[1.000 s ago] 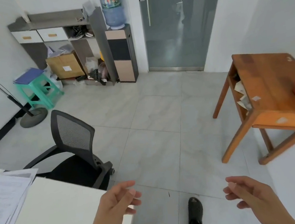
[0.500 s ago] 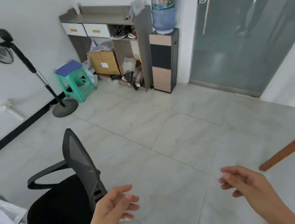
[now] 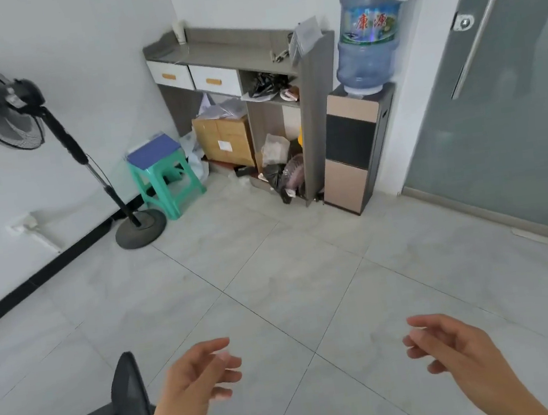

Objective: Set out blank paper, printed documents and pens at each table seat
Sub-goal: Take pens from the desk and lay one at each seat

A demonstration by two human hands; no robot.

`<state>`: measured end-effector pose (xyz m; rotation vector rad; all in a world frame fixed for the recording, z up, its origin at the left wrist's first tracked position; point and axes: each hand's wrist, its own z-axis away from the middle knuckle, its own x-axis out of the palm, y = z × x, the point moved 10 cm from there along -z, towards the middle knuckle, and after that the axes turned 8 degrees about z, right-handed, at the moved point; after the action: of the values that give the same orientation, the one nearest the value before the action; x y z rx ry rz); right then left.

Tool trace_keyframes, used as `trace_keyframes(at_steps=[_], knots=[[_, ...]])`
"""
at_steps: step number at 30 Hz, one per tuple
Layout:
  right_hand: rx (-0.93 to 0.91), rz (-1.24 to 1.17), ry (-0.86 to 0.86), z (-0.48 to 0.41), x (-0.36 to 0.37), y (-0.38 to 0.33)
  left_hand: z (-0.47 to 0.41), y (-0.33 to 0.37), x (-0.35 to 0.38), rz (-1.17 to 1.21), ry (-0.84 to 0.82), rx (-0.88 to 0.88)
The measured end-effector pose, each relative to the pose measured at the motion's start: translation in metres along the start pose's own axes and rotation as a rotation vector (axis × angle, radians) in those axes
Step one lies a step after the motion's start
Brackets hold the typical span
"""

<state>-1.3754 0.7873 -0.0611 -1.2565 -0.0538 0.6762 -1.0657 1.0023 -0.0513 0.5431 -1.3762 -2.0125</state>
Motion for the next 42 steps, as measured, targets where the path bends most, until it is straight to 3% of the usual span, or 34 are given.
trace_keyframes(at_steps=[5,13,19,25,35,42], knots=[[0.015,-0.022,0.040,-0.109,-0.002,-0.038,-0.110,0.060,0.041,-0.018,-0.087,0.025],[0.018,0.012,-0.019,-0.337,0.017,-0.095,-0.295,0.110,0.067,-0.039,0.019,-0.031],[-0.071,0.092,-0.201,-0.495,0.058,-0.203,-0.406,0.174,0.070,-0.004,0.140,0.001],[-0.155,0.154,-0.314,-0.622,0.120,-0.285,-0.506,0.196,0.049,0.064,0.227,-0.052],[-0.044,0.090,-0.231,-0.794,0.216,-0.362,-0.740,0.295,-0.018,0.047,0.206,-0.038],[-0.021,0.071,-0.108,-0.888,0.222,-0.416,-0.889,0.365,0.015,-0.030,0.035,-0.033]])
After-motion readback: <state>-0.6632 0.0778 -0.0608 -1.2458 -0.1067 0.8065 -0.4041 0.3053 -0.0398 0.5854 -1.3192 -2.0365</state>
